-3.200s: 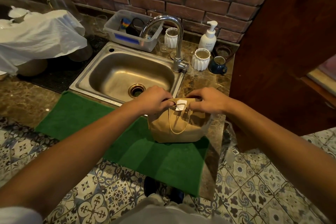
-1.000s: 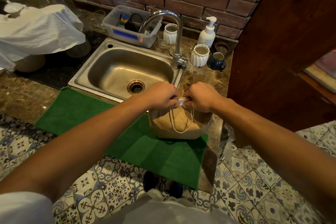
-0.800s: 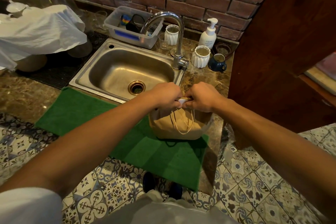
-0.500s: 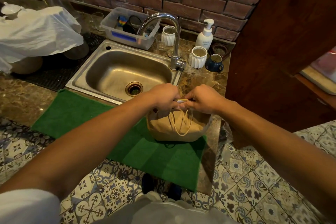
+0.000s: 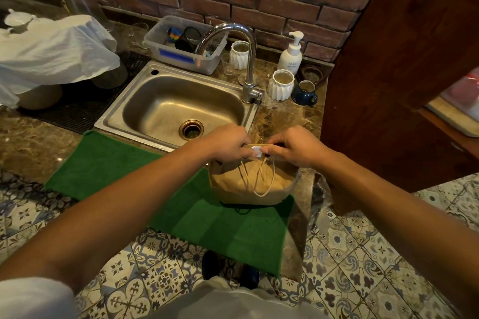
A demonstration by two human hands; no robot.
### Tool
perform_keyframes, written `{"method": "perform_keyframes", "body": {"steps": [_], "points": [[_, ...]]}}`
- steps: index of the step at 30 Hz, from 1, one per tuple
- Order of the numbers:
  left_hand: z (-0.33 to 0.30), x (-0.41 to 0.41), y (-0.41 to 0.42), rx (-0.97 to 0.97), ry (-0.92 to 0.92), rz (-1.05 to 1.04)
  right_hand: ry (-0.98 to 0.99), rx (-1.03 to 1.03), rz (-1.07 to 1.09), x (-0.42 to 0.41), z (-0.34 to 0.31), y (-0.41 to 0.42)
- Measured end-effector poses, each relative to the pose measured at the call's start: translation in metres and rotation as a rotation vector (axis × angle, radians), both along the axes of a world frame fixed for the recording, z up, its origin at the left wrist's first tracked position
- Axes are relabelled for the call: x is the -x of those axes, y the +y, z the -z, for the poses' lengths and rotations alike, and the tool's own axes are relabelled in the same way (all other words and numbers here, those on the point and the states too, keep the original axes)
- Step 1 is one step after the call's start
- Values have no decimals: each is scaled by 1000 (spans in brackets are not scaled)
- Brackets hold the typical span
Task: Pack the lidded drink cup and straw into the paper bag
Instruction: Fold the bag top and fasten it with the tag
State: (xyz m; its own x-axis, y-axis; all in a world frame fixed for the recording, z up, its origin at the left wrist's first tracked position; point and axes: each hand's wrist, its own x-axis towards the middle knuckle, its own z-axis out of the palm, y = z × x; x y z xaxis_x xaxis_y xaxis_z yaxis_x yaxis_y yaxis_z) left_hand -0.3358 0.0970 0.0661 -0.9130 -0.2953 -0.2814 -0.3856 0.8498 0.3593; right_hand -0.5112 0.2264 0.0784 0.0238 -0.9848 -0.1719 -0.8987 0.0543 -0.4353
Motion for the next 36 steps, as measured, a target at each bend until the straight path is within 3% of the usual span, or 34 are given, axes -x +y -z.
{"method": "perform_keyframes", "body": {"steps": [5,20,23,36], "points": [[-6,-31,-7,-198,62,-39,-13,-67,63,11,-6,10],[-9,-65,-18,-151,97,-12,-73,-156,149,33,-7,39],[-7,-72,-17,-180,112,-86,-70,-137,157,35,-6,43],[-1,-81,-6,11,248,-224,26,124,176,26,3,63]]}}
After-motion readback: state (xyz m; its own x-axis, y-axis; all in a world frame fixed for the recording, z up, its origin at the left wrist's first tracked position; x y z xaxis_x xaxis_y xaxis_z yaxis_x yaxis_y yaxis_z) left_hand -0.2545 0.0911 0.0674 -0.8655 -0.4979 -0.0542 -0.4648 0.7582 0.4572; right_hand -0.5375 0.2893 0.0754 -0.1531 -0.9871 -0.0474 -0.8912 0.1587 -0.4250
